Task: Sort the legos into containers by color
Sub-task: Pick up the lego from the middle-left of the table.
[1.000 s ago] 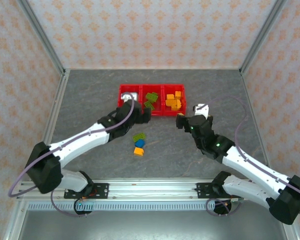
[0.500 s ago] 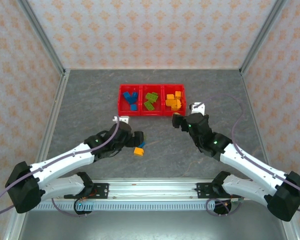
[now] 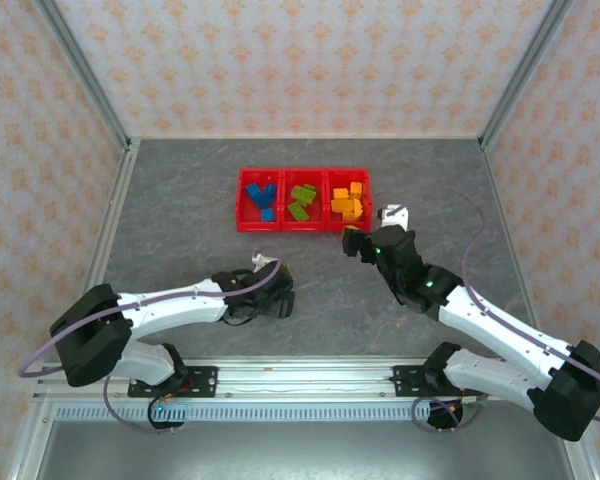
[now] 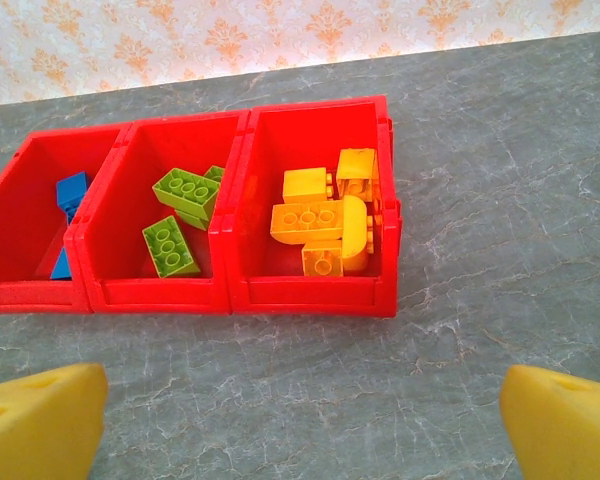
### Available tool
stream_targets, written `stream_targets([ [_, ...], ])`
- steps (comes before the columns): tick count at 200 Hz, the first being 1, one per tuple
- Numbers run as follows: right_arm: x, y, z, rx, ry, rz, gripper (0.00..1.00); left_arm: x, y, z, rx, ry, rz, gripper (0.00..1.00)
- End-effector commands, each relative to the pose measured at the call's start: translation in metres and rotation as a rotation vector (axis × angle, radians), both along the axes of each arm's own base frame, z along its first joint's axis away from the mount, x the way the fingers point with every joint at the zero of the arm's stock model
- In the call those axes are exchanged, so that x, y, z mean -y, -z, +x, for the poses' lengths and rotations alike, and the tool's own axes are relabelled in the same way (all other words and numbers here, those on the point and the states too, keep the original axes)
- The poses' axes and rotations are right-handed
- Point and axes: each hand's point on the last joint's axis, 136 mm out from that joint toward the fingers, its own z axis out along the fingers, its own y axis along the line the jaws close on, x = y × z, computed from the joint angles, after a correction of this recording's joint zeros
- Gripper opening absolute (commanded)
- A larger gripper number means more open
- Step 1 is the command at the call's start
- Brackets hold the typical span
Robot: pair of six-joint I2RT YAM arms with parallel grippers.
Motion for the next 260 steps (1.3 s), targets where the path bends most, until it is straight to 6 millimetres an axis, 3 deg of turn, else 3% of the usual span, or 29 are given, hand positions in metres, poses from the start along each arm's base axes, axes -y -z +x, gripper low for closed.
stream_targets([
  [1,0.006,-0.017,0.001,0.035,0.03,0.031,1.0,0.009,-0.003,-0.001,-0.01,0.01,-0.007,0.81],
  [74,0.007,-0.016,0.001,0.037,0.034,0.029,1.0,0.019,0.018,-0.003,-0.053,0.035,0.051,0.71],
  [100,0.008,-0.016,0.001,0.038,0.038,0.025,1.0,0.019,0.022,0.001,-0.056,0.019,0.077,0.63],
  [120,0.01,-0.016,0.001,0.04,0.045,0.019,1.0,0.018,0.022,0.003,-0.052,0.006,0.091,0.49],
  [168,0.017,-0.019,0.001,0.056,0.078,0.009,1.0,0.018,0.014,0.009,-0.037,-0.011,0.118,0.37],
  [187,0.024,-0.024,0.001,0.07,0.113,0.002,1.0,0.024,0.0,0.012,-0.009,-0.014,0.08,0.34],
  [209,0.034,-0.032,-0.001,0.1,0.154,0.007,1.0,0.036,-0.03,0.019,0.053,-0.014,-0.013,0.32],
  [260,0.058,-0.046,-0.01,0.166,0.243,0.041,1.0,0.065,-0.145,0.067,0.371,-0.057,-0.238,0.31],
])
